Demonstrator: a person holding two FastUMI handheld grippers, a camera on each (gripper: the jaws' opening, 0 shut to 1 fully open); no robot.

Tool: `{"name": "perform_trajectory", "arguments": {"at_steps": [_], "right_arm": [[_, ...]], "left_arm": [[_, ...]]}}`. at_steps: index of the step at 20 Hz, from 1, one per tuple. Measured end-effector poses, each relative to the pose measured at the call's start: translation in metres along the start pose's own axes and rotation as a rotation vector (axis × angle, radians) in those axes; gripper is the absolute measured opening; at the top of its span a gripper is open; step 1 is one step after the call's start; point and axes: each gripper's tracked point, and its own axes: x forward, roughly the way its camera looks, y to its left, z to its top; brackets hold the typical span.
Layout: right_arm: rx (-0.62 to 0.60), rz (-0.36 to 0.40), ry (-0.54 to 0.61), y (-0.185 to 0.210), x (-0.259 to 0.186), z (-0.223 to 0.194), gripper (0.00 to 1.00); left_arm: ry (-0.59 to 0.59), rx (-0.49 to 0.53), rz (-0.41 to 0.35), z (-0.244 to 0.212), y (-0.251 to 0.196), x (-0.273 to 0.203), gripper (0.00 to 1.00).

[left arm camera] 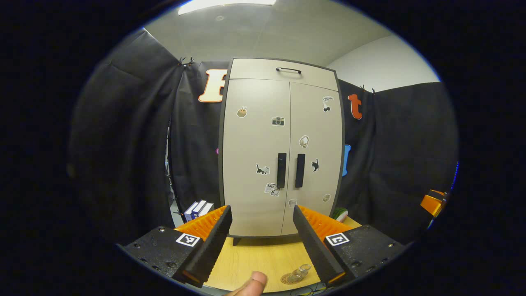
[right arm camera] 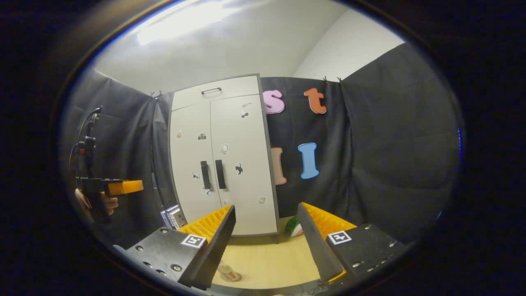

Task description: Grasp the bottle in the cabinet with the left hand and place it on the coaster, then close the right door with the right hand and the left door with the left hand.

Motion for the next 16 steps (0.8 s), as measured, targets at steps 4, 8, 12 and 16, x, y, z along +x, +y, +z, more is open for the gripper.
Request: {"name": "perform_trajectory", "arguments": {"at_steps": [4, 8, 12, 16], "right_arm": [[-0.018, -0.009, 0.007, -0.009, -0.002, -0.003, 0.92], [-0.033, 0.000, -0.023, -0.009, 0.002, 0.003, 0.92], [0.006, 0.020, -0.059, 0.004, 0.009, 0.009, 0.92], [-0.001, 0.045, -0.104, 0.016, 0.014, 0.014, 0.92]], "left_arm": [[-0.017, 0.055, 0.001, -0.001, -0.010, -0.006, 0.95], [-0.009, 0.059, 0.001, -0.010, -0.011, -0.003, 0.98], [0.011, 0.042, 0.002, -0.019, -0.006, 0.005, 0.98], [-0.011, 0.036, 0.011, -0.018, 0.004, 0.012, 0.98]]}}
